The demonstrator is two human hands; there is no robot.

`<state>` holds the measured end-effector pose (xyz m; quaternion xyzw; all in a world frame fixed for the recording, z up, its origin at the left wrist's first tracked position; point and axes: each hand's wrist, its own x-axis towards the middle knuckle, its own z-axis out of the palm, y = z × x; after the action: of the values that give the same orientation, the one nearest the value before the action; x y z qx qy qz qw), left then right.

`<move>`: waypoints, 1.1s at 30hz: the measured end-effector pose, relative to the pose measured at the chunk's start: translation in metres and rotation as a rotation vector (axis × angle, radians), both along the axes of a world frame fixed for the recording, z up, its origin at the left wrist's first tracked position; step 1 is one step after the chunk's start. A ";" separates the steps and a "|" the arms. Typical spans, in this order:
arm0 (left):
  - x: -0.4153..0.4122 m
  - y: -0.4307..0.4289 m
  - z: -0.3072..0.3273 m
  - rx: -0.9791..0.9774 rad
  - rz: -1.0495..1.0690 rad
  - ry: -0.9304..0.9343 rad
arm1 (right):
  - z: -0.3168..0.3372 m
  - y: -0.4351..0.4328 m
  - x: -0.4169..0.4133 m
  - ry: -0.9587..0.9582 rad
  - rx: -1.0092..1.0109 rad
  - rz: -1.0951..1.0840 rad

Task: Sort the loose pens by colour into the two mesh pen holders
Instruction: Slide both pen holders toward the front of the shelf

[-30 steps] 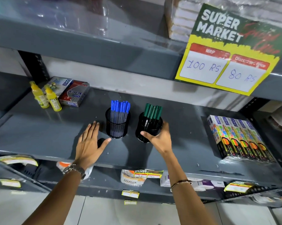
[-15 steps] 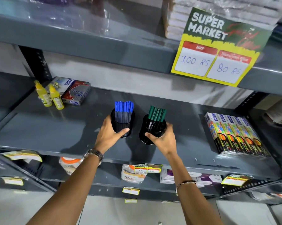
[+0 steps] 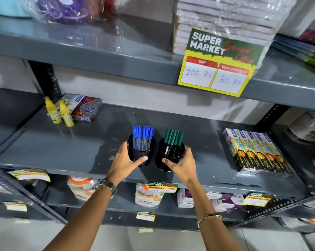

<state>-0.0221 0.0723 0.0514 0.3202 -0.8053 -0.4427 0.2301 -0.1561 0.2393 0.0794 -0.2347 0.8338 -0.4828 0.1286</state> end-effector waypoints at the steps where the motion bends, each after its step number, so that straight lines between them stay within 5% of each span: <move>1: 0.001 0.001 -0.001 0.013 -0.003 -0.002 | -0.001 0.002 0.001 -0.009 -0.003 0.003; 33: 0.007 0.010 -0.001 -0.035 -0.008 -0.018 | -0.004 0.015 0.004 0.051 0.057 -0.035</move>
<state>-0.0149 0.0825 0.0499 0.3168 -0.8164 -0.4264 0.2266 -0.1521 0.2543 0.0758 -0.2288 0.8541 -0.4550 0.1054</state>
